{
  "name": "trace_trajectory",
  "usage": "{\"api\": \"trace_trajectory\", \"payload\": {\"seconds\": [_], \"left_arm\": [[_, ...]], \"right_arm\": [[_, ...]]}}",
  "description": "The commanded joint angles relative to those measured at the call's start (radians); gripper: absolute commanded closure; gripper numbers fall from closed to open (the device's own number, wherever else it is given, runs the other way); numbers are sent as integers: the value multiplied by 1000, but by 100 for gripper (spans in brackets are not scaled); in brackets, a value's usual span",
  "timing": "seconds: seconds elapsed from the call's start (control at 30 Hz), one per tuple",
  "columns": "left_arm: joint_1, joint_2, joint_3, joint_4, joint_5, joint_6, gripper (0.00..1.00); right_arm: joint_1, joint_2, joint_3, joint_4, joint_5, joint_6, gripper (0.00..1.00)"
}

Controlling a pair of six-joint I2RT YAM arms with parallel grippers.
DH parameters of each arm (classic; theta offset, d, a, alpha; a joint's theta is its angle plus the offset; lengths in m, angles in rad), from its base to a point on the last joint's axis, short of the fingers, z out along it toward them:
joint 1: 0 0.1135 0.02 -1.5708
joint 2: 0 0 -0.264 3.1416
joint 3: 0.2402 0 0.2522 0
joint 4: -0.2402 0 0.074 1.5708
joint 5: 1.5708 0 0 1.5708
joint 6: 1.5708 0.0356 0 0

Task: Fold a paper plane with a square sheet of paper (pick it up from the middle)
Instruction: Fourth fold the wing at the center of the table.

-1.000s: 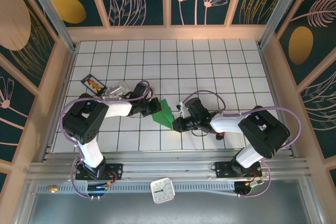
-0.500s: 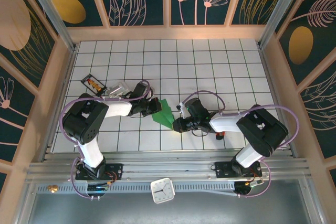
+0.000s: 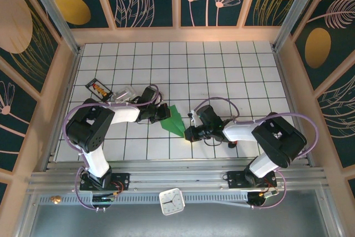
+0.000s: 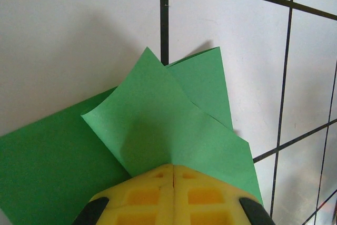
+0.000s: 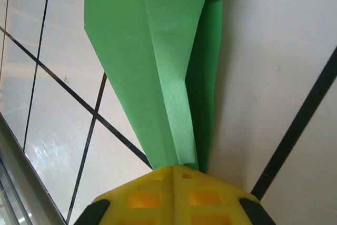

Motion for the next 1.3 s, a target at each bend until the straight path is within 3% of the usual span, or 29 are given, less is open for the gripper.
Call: {"api": "trace_trajectory", "payload": {"seconds": [0.0,0.33,0.57,0.97,1.27], "left_arm": [[18,30,10,-67,-87,31,100],[20,31,5,-68,-90,36,100],[20,34,7,-66,-85,38,100],[20,37,8,-63,-77,37,100],[20,36,11,-63,-73,36,100]], "right_arm": [[23,-8,-48,-184,17,7,96],[17,-109,-50,-248,19,-4,99],[-49,-194,6,-158,-88,23,99],[-72,9,117,-40,-108,19,99],[-84,76,88,-23,-109,-3,99]]}}
